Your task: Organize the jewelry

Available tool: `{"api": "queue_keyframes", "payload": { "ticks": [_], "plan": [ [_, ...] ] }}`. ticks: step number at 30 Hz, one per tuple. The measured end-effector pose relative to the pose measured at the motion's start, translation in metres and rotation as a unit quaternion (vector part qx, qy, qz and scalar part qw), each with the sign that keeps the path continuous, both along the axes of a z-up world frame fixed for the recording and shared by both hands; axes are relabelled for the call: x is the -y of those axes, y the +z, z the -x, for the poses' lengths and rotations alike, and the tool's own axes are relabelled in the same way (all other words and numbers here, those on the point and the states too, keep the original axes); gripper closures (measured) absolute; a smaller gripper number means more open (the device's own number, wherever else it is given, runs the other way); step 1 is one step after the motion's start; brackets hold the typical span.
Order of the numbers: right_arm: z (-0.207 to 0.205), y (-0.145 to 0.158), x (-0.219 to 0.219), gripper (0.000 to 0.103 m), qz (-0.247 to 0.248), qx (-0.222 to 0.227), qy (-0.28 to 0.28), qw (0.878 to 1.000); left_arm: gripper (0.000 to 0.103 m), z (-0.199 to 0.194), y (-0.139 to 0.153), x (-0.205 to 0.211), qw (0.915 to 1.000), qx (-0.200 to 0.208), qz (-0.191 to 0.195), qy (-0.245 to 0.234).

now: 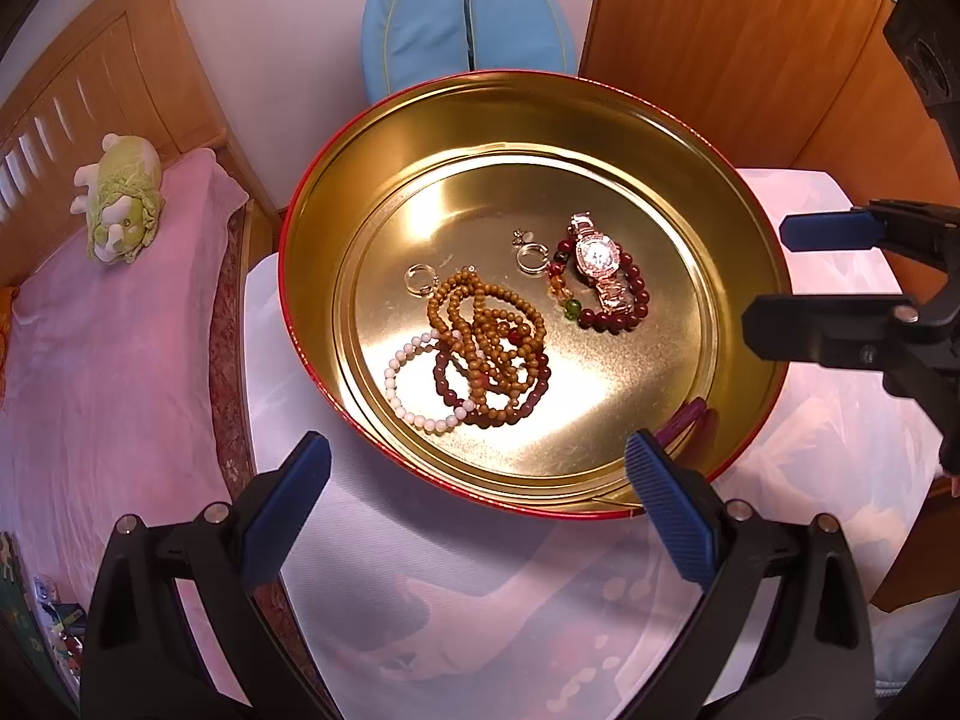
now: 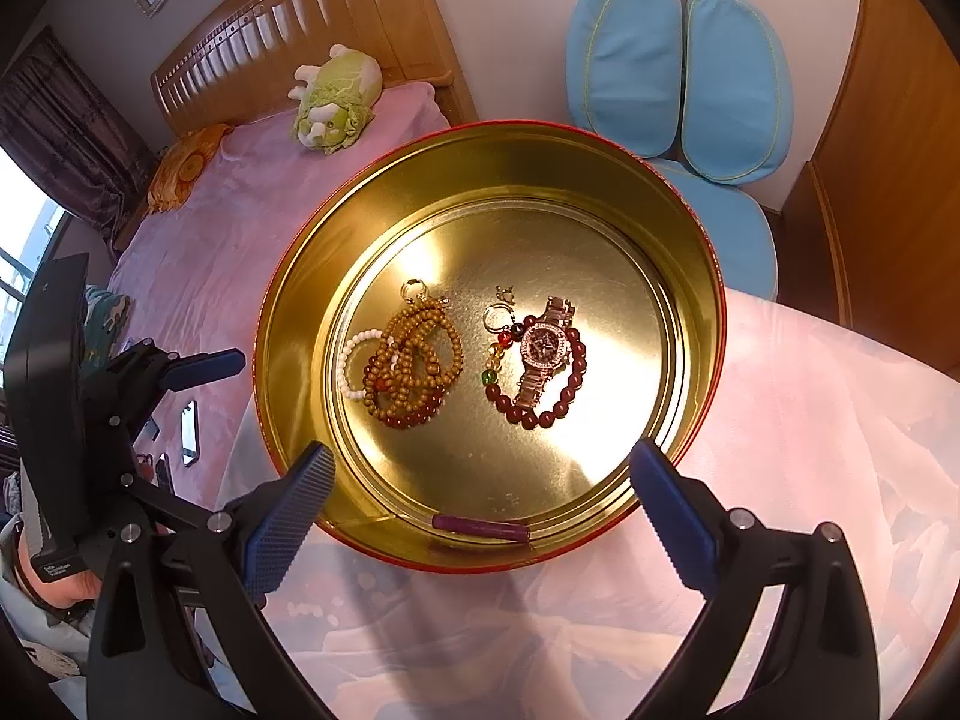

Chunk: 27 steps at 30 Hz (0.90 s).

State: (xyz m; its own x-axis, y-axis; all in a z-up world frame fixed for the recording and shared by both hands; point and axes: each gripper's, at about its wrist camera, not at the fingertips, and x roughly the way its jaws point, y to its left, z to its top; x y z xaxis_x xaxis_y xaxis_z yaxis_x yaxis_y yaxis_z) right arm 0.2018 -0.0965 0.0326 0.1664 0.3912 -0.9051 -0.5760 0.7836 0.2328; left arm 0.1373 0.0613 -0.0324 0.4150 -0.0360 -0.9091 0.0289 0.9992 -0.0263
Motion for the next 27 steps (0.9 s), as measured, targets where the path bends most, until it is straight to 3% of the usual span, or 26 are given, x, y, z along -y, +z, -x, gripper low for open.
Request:
{"api": "queue_keyframes", "payload": {
  "ticks": [20,27],
  "plan": [
    [-0.0029,0.0004,0.0033,0.004,-0.014,-0.001,-0.003,1.000,0.007,0.0019,-0.0002,-0.0049,0.9998,0.000,0.015,0.013],
    [-0.0032,0.0023,0.0044,0.004,-0.019,0.001,-0.005,1.000,0.007,0.0017,0.0006,-0.0049,0.9998,0.006,-0.002,0.019]
  ]
}}
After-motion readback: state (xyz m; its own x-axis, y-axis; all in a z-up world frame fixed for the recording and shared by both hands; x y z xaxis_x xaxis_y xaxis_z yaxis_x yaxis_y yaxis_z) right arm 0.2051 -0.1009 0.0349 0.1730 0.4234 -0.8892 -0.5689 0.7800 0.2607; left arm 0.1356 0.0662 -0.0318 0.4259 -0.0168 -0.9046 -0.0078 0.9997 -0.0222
